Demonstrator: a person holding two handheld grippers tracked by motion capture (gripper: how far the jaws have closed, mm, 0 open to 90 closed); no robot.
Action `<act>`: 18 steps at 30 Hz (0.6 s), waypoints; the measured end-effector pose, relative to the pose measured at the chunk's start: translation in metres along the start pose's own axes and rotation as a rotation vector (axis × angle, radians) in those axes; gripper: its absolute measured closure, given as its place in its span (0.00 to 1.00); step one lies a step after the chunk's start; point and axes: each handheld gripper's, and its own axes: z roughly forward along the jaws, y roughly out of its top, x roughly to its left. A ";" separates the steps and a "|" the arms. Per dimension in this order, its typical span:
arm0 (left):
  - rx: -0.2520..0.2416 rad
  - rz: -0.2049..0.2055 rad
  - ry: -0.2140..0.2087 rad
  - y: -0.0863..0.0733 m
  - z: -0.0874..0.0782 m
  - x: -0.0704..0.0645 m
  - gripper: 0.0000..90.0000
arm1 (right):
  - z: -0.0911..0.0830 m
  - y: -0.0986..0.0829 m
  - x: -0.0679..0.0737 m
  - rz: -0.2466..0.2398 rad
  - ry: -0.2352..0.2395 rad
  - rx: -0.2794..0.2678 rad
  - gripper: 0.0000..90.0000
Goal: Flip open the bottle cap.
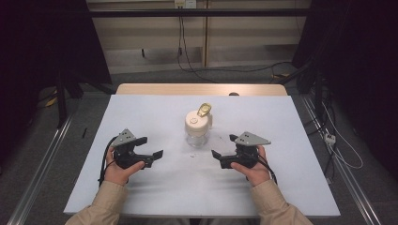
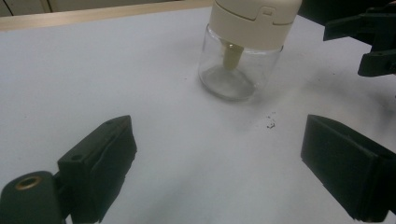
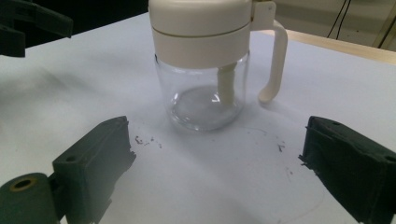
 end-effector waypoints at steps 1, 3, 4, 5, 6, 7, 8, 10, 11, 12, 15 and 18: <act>0.004 0.002 0.001 -0.001 -0.001 0.000 0.11 | -0.001 -0.001 -0.001 0.002 0.001 -0.002 0.08; 0.003 0.002 0.002 -0.002 -0.003 0.001 0.11 | -0.004 -0.002 -0.002 0.006 0.001 0.003 0.08; 0.005 0.002 -0.001 -0.003 -0.004 0.000 0.11 | -0.005 -0.003 -0.002 0.002 -0.001 0.001 0.08; 0.008 0.006 0.000 -0.003 -0.005 0.000 0.11 | -0.007 -0.004 -0.002 0.004 0.000 0.000 0.08; 0.003 0.003 0.000 -0.003 -0.006 0.000 0.11 | -0.008 -0.004 -0.003 0.005 0.000 0.003 0.08; 0.004 0.006 0.000 -0.003 -0.006 0.000 0.11 | -0.009 -0.005 -0.003 0.005 0.000 0.004 0.08; 0.004 0.008 -0.001 -0.004 -0.007 0.000 0.11 | -0.010 -0.006 -0.003 0.003 -0.001 0.005 0.08; 0.010 0.011 -0.002 -0.005 -0.007 0.000 0.10 | -0.013 -0.007 -0.004 -0.002 -0.008 0.014 0.08; 0.012 0.013 -0.004 -0.005 -0.008 0.000 0.10 | -0.014 -0.008 -0.005 -0.006 -0.010 0.015 0.08; 0.014 0.020 -0.005 -0.006 -0.008 0.000 0.10 | -0.015 -0.009 -0.006 -0.009 -0.009 0.018 0.08; 0.012 0.019 -0.006 -0.006 -0.009 0.000 0.10 | -0.020 -0.011 -0.007 -0.014 -0.016 0.019 0.08; 0.011 0.015 -0.001 -0.007 -0.010 0.002 0.10 | -0.025 -0.013 -0.009 -0.013 -0.021 0.018 0.08</act>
